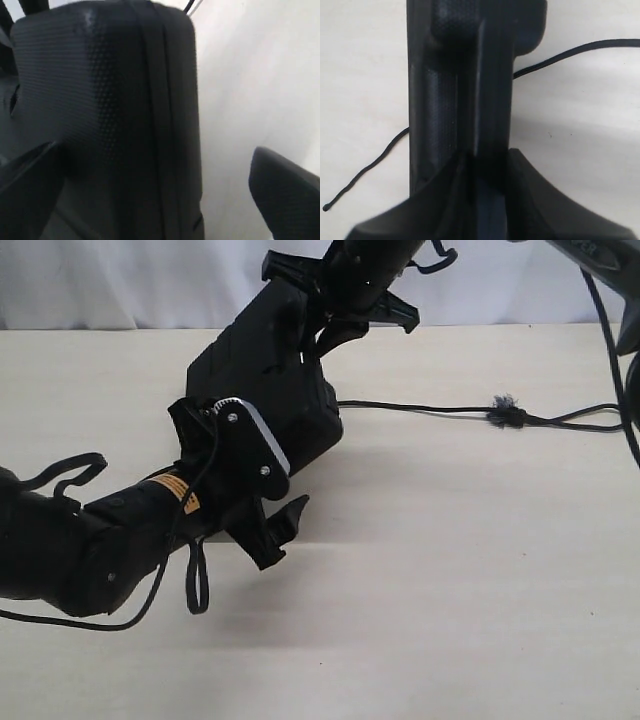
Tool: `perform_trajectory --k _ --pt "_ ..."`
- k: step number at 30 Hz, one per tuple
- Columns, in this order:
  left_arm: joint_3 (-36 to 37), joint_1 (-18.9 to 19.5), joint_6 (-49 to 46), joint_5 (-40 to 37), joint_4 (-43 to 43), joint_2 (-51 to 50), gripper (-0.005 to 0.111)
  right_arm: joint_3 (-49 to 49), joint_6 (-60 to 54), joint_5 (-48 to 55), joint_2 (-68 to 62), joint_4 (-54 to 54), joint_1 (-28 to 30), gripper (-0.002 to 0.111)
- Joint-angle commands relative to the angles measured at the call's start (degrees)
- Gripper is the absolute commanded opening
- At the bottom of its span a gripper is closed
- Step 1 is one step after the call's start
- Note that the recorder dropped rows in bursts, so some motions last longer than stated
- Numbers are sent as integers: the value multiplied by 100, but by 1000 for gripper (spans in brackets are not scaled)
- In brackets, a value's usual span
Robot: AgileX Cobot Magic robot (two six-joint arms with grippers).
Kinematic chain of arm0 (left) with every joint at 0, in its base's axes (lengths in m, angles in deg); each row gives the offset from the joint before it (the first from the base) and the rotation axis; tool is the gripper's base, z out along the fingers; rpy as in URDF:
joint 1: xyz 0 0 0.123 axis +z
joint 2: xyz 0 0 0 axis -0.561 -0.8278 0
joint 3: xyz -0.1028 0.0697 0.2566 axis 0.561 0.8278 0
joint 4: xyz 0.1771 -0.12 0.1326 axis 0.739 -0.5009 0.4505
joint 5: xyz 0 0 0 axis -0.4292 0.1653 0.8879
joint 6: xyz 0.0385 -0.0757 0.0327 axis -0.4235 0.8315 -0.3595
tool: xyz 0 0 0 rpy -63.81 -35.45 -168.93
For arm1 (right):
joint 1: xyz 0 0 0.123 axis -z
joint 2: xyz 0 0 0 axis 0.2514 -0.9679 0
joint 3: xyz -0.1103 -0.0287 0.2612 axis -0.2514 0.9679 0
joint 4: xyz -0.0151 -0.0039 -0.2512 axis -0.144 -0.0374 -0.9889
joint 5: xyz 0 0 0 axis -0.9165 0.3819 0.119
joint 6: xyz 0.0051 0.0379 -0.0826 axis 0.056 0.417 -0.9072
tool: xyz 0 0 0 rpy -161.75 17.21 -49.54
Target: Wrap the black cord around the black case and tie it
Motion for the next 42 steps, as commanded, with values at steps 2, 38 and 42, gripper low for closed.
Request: perform_trajectory --k 2,38,42 --pt "13 100 -62 474 -244 -375 94 -58 -14 -131 168 627 -12 5" --pt "13 100 398 1751 -230 -1008 0 -58 -39 -13 477 -397 212 10" --pt "13 100 396 1751 -240 -1008 0 -58 -39 -13 511 -440 212 26"
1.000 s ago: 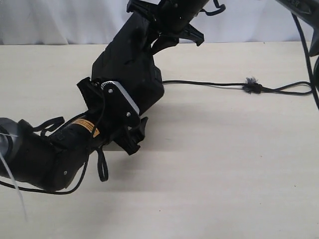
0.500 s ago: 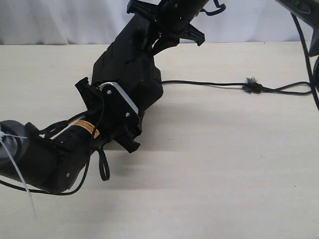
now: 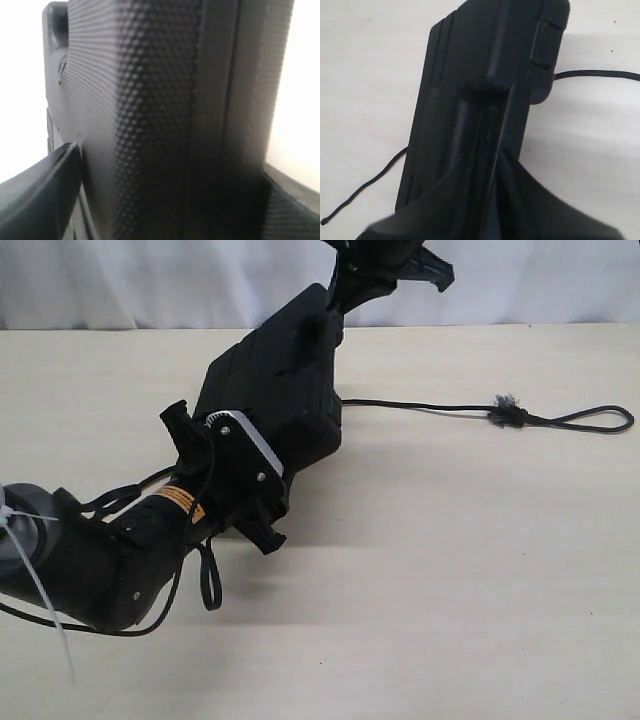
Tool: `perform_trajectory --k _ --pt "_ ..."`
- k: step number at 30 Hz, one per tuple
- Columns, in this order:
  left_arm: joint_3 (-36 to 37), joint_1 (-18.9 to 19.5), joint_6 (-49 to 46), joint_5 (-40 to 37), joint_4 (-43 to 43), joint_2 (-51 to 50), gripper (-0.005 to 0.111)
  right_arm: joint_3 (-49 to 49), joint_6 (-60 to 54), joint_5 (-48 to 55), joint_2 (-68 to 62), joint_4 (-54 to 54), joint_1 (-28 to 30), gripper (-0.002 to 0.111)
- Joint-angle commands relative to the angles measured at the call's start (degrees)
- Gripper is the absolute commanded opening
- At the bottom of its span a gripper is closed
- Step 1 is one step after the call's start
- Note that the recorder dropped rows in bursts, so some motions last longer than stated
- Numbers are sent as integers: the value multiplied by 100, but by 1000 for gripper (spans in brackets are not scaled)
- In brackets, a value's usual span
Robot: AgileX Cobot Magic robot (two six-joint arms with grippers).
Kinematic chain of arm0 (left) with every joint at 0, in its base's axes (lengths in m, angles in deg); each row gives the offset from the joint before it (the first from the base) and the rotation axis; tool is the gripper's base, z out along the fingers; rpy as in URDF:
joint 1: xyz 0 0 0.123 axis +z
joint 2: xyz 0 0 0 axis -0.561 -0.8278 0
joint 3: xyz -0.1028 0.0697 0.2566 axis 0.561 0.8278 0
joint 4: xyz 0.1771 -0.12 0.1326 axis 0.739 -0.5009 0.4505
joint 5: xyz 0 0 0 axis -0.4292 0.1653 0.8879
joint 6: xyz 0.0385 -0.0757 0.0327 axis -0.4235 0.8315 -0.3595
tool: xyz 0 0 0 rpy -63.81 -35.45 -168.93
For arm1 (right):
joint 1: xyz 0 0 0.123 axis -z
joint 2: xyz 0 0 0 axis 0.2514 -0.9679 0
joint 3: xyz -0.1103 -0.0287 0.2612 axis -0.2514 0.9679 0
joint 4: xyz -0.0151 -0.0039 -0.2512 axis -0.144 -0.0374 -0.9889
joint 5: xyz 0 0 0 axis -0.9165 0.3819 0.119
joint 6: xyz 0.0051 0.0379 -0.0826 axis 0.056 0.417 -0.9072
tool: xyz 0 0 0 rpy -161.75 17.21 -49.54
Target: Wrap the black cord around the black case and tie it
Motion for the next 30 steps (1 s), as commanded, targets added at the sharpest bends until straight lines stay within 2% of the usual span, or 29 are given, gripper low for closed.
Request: perform_trajectory --k 1,6,12,16,19,20,25,30 --pt "23 -2 269 -73 -68 -11 0 -9 -80 -34 59 -65 17 31" --pt "23 -2 323 -89 -66 -11 0 -9 -143 -34 156 -523 160 50" --pt "23 -2 411 -89 -66 -11 0 4 -537 -34 339 -1237 889 52" --pt "23 -2 411 -89 -66 -11 0 255 -2059 -34 187 -1345 1565 52" --pt "23 -2 422 -141 -66 -11 0 326 -2444 -34 -128 -2001 1929 52" --pt "23 -2 422 -168 -66 -11 0 326 -3189 -34 -330 -2335 1998 52" --pt "23 -2 422 -182 -66 -11 0 346 -5853 -34 -1182 -2669 2002 52" --pt "23 -2 422 -160 -66 -11 0 346 -6561 -34 -1616 -3071 2010 52"
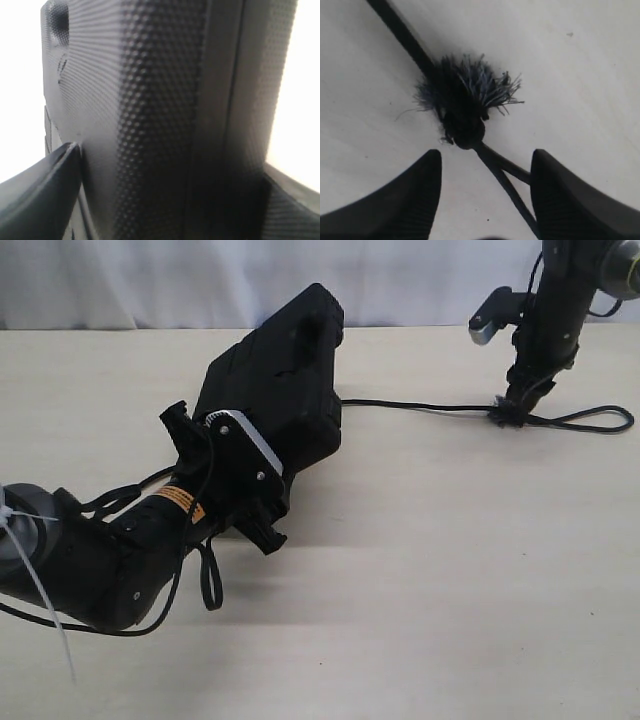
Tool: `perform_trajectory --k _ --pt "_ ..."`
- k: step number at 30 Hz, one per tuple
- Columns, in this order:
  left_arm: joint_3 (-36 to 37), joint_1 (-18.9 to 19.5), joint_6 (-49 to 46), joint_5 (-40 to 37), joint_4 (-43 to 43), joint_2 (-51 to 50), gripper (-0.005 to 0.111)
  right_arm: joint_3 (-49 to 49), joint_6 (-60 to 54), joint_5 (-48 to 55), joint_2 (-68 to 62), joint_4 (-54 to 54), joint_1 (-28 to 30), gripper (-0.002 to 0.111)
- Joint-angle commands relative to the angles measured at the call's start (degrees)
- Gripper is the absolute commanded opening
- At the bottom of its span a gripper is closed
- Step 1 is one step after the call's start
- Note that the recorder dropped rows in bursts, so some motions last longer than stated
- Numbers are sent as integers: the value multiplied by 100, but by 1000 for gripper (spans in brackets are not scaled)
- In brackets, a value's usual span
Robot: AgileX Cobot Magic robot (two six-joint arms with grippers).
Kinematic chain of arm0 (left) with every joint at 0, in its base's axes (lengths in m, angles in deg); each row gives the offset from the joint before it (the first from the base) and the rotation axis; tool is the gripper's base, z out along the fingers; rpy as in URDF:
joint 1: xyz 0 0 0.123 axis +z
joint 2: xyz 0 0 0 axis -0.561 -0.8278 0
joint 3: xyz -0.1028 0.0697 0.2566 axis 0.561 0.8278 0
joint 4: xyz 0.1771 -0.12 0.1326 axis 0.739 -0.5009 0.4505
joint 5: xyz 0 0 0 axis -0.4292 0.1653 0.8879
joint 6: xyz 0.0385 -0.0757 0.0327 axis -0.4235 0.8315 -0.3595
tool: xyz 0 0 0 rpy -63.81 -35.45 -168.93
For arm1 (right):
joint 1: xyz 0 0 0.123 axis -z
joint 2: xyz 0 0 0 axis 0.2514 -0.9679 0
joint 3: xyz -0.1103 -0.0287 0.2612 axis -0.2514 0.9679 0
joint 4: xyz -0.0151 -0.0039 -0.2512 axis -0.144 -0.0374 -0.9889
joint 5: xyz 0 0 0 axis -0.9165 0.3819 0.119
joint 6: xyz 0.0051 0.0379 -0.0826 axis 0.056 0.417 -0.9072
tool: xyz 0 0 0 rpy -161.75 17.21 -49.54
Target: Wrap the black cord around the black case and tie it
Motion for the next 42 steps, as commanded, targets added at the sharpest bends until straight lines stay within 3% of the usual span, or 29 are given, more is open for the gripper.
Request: perform_trajectory --k 1,10,12,15,18,25,29,33,38,42 --pt "23 -2 341 -138 -66 -11 0 13 -420 -11 -158 -278 20 52" --pt "23 -2 341 -138 -66 -11 0 13 -339 -58 -423 -106 34 48" --pt "23 -2 341 -138 -66 -11 0 13 -196 -68 -437 -95 11 34" --pt "23 -2 341 -138 -66 -11 0 13 389 -56 -447 -85 11 4" --pt "23 -2 341 -138 -66 -11 0 13 1274 -11 -386 177 11 4" --pt "23 -2 341 -172 -66 -11 0 -2 2836 -11 21 2327 8 4" --pt "23 -2 341 -240 -66 -11 0 82 3318 -11 217 2921 -87 5" --pt "23 -2 341 -240 -66 -11 0 546 3408 -11 347 2911 -290 11" --pt "23 -2 341 -240 -66 -11 0 1207 4015 -11 481 3199 -534 40" --pt "23 -2 341 -273 -66 -11 0 1664 3770 -11 691 3667 -778 55"
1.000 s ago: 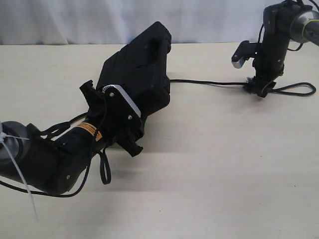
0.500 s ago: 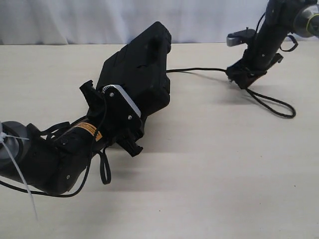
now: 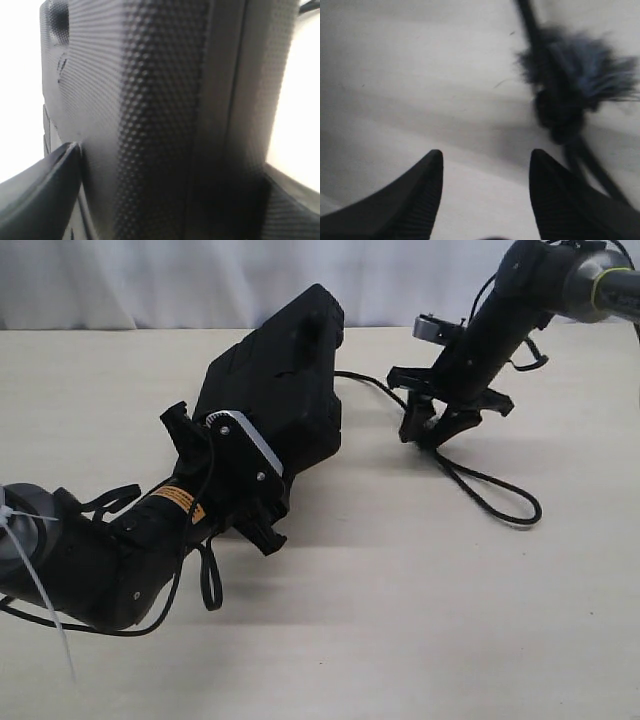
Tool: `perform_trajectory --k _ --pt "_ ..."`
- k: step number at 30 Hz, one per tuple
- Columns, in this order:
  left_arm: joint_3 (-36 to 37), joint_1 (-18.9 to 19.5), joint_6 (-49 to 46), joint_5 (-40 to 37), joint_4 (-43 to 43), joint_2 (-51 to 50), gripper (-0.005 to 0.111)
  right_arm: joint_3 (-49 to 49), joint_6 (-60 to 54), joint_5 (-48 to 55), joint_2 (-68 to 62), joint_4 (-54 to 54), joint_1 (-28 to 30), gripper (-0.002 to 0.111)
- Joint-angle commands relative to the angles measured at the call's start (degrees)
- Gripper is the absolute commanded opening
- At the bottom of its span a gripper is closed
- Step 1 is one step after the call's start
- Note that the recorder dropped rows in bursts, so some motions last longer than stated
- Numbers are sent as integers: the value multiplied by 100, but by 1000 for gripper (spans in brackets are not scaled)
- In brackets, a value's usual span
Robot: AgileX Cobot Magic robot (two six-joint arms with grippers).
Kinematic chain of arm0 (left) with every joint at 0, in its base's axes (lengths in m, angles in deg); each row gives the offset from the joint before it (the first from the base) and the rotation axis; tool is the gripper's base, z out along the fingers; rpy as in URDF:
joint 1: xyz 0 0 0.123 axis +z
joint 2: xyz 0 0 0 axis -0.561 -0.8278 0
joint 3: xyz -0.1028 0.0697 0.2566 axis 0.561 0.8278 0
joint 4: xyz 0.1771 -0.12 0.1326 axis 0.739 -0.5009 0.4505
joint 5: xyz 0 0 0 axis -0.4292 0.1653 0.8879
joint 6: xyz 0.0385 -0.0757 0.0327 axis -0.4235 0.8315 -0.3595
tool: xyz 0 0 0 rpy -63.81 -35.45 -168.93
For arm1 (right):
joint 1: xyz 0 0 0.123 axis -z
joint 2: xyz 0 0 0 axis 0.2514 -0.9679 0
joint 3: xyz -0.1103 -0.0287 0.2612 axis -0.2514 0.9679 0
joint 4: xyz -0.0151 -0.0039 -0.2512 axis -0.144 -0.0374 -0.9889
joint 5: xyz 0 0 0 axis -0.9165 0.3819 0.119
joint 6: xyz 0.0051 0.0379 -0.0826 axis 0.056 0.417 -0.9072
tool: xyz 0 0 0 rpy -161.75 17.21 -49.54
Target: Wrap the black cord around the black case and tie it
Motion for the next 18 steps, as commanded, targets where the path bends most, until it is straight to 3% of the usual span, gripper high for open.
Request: perform_trajectory --k 1,5,8,9,13,15,18 --pt "23 -2 341 -243 -66 -11 0 280 -192 0 292 161 -184 54" --pt "23 -2 341 -243 -66 -11 0 284 -282 0 665 -648 -184 54" --pt "23 -2 341 -243 -66 -11 0 284 -1038 0 1030 -2518 -184 54" --pt "23 -2 341 -243 -66 -11 0 294 -1227 0 1040 -2693 -184 53" --pt "23 -2 341 -243 -66 -11 0 703 -4304 0 1008 -3270 -184 31" --pt "23 -2 341 -243 -66 -11 0 957 -5760 0 925 -3617 -184 14" --pt "23 -2 341 -243 -66 -11 0 1150 -6045 0 680 -3679 -184 4"
